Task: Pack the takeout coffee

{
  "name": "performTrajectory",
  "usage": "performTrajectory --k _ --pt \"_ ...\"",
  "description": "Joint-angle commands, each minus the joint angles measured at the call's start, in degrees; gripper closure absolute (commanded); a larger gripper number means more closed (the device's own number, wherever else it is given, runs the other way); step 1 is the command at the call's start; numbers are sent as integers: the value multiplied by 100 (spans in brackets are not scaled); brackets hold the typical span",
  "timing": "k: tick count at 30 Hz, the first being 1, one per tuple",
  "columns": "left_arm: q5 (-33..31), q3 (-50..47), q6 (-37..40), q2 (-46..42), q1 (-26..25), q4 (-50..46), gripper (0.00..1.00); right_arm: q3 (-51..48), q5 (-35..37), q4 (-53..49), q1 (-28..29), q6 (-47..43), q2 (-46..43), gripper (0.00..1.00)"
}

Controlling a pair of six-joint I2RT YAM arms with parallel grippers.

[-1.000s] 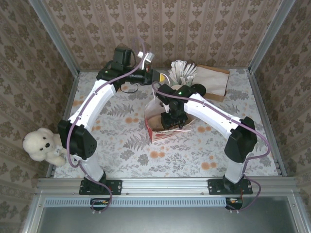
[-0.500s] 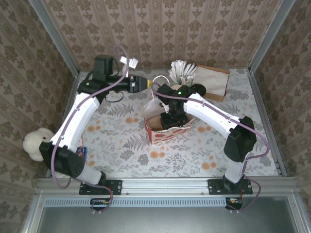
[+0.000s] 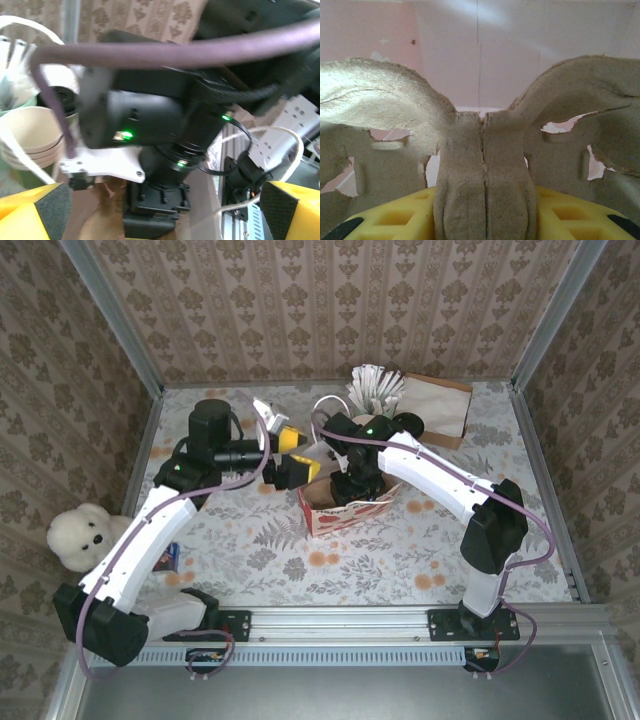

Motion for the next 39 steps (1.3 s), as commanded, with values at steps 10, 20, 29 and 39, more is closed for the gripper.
performTrajectory --k 10,20,29,39 --pt "-522 -293 2139 -380 -1539 425 0 91 -67 -51 -36 131 129 54" --pt "-2121 -587 2386 -473 -2519 716 6 273 -25 -194 -47 216 256 54" --pt "-2147 -587 2463 -309 -2593 581 40 408 -19 -324 -46 364 327 54" --pt "-1967 -387 2319 -155 -2589 392 69 383 91 -271 -45 479 421 54"
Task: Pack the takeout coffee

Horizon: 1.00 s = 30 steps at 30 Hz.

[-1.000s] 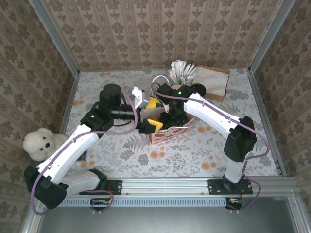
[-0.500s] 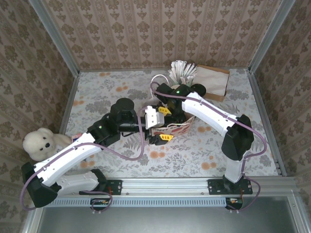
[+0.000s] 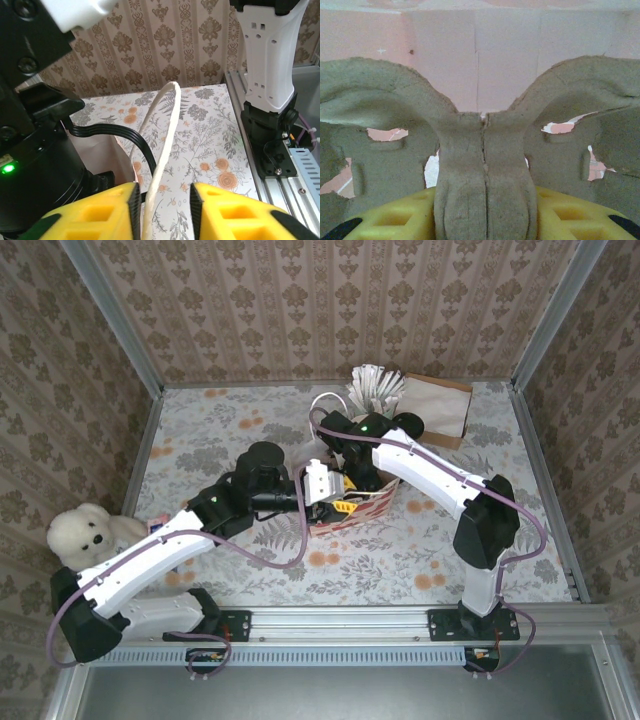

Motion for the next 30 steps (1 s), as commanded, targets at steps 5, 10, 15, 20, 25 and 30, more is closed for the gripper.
performTrajectory --k 5,10,15,20,25,30 --pt "41 225 -198 16 -55 -165 77 33 111 -117 -28 197 174 54" --pt "-13 229 -130 -85 -51 -197 88 0 126 -48 -28 226 237 54" --pt "-8 209 -123 -156 -52 -169 92 47 182 -86 -26 170 363 54" --pt "1 214 -117 -147 -52 -147 95 117 297 -130 -34 61 503 55" --pt "7 221 -110 -161 -50 -130 93 90 301 6 -27 52 571 55" --pt "-31 292 -132 -100 -43 -186 92 -36 342 128 -17 48 549 55"
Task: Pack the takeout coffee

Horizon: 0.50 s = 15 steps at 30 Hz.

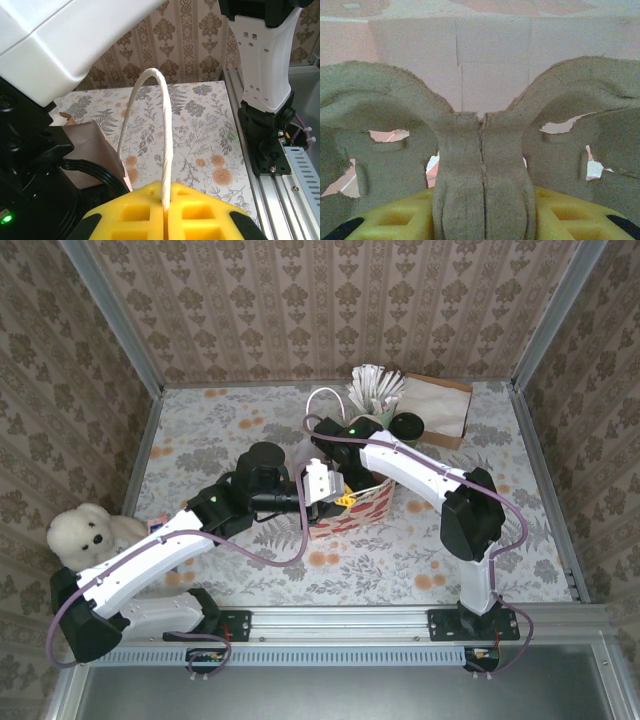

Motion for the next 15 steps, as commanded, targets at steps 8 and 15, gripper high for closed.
performTrajectory --k 8,15 --pt "-154 777 -84 250 -56 -468 64 -253 166 89 36 -99 -132 55" --pt "-41 975 -223 431 -54 -234 73 -403 186 339 36 -91 -166 55"
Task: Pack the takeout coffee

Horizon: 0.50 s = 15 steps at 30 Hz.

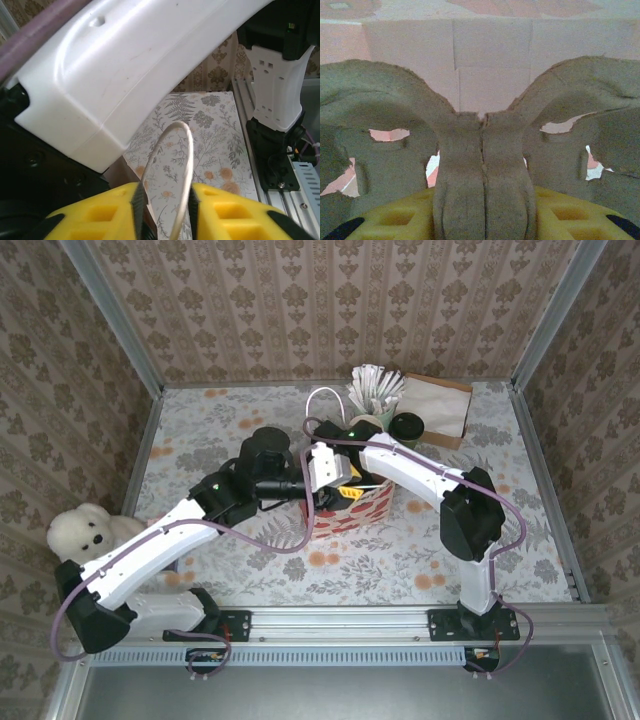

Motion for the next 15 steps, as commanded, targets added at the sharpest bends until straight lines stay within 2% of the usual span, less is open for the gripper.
performTrajectory --k 1,3,5,9,11,15 --pt "73 169 -89 -11 -49 107 79 -234 156 142 23 -84 -150 55" --pt "36 147 -82 -27 -49 122 89 -296 156 195 24 -83 -127 56" --pt "28 130 -108 -48 -51 117 93 -306 156 223 33 -113 -103 56" --pt "48 23 -118 -172 -49 135 92 -325 200 310 34 -120 -142 56" --pt "-8 -58 -122 -294 -49 197 83 -317 209 378 33 -108 -171 56" --pt "-438 -345 -329 -716 17 367 51 -379 227 538 42 -105 -264 56"
